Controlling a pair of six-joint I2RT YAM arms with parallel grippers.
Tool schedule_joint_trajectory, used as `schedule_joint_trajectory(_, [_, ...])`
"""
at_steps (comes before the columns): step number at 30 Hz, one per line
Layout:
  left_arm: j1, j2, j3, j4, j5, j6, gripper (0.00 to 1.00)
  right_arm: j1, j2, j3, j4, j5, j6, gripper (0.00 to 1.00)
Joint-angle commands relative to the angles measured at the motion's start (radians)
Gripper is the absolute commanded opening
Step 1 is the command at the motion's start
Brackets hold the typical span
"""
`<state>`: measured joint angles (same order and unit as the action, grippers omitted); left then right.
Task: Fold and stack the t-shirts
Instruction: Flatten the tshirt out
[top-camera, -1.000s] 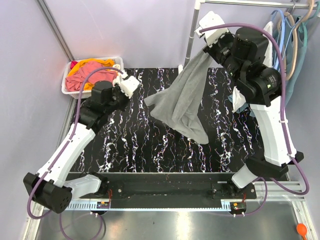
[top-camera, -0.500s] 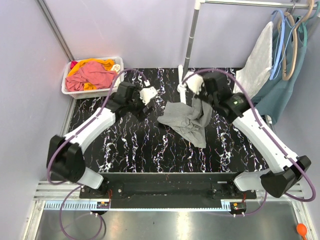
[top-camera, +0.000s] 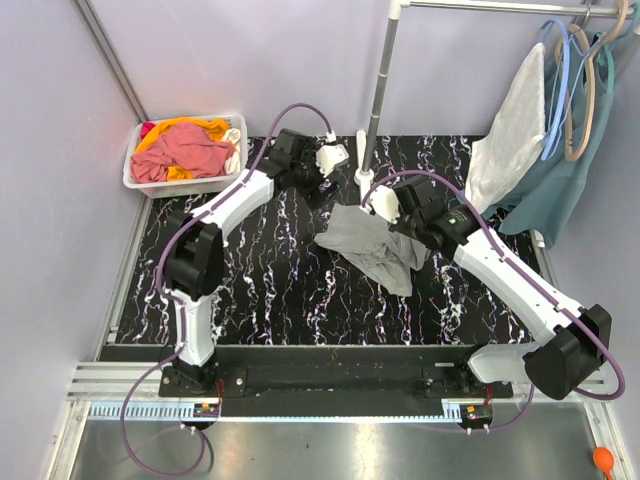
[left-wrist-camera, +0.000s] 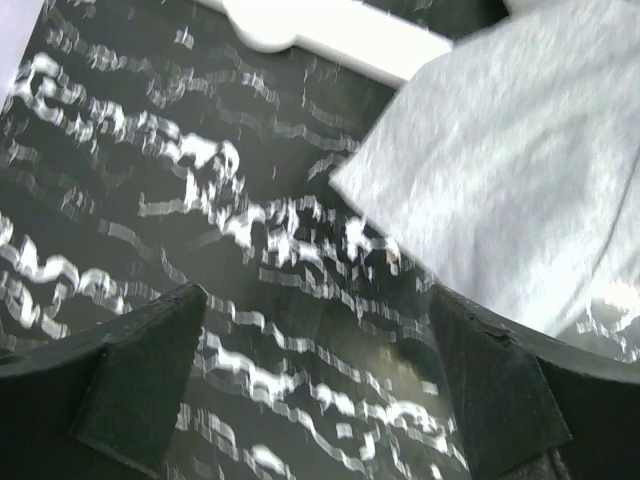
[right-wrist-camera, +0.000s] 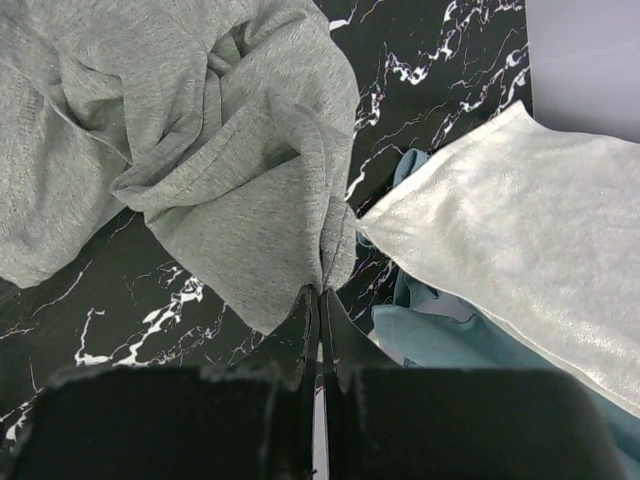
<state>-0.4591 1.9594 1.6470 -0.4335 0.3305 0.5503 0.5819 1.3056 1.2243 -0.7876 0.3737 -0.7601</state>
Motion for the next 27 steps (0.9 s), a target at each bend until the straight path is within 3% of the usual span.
schedule_joint_trajectory(1, [-0.004, 0.113, 0.166, -0.068, 0.163, 0.014, 0.99, -0.002, -0.014, 0.030, 0.025, -0.013, 0.028, 0.00])
schedule_joint_trajectory(8, [-0.004, 0.323, 0.403, -0.094, 0.216, -0.033, 0.99, -0.002, -0.038, 0.003, 0.022, -0.010, 0.039, 0.00])
schedule_joint_trajectory(14, [-0.004, 0.436, 0.516, -0.099, 0.214, -0.058, 0.99, -0.002, -0.048, 0.009, -0.004, -0.036, 0.064, 0.00])
schedule_joint_trajectory(27, [-0.033, 0.495, 0.545, -0.180, 0.203, -0.081, 0.99, -0.002, -0.074, 0.001, -0.021, -0.061, 0.079, 0.00])
